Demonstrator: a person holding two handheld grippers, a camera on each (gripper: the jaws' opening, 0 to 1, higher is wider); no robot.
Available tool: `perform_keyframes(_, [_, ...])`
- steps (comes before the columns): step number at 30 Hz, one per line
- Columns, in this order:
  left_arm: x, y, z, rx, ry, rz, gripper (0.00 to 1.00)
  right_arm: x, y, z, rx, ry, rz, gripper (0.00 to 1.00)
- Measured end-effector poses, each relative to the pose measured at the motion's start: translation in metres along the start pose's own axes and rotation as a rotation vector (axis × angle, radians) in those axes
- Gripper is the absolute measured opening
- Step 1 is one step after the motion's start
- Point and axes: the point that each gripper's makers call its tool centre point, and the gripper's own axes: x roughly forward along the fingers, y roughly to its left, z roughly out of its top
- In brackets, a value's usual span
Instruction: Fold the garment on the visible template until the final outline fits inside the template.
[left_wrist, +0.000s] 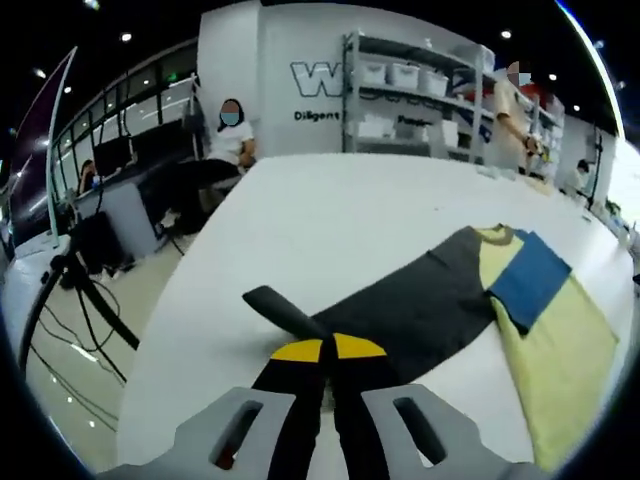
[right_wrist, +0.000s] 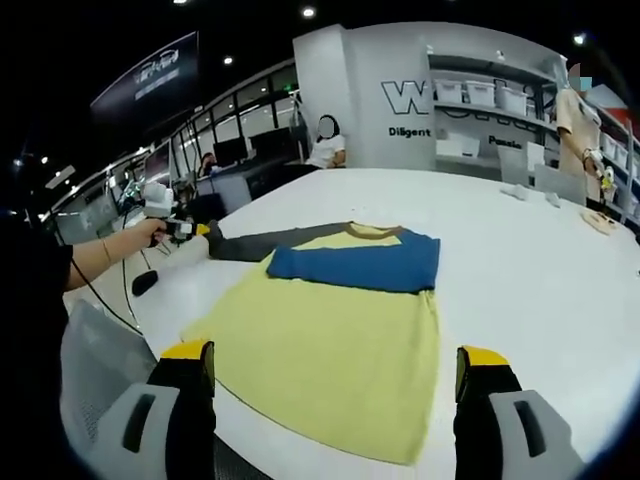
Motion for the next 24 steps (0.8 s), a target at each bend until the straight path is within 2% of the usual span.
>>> perform_keyframes(8, [0.003,-0.022,0.022,0.043,-0.029,-0.049,0.0,-0.004,0.0,0.0,-0.005,0.005,0.001,0.99])
perform_keyframes(13, [0.005,-0.041,0.04,0.042,-0.073,-0.09,0.0,-0.006,0.0,-0.002,-0.009,0.014,0.001,0.99])
perform_keyframes(24, [0.014,-0.082,0.069,0.078,-0.107,-0.168,0.0,-0.009,-0.002,-0.004,-0.01,0.014,-0.01,0.99])
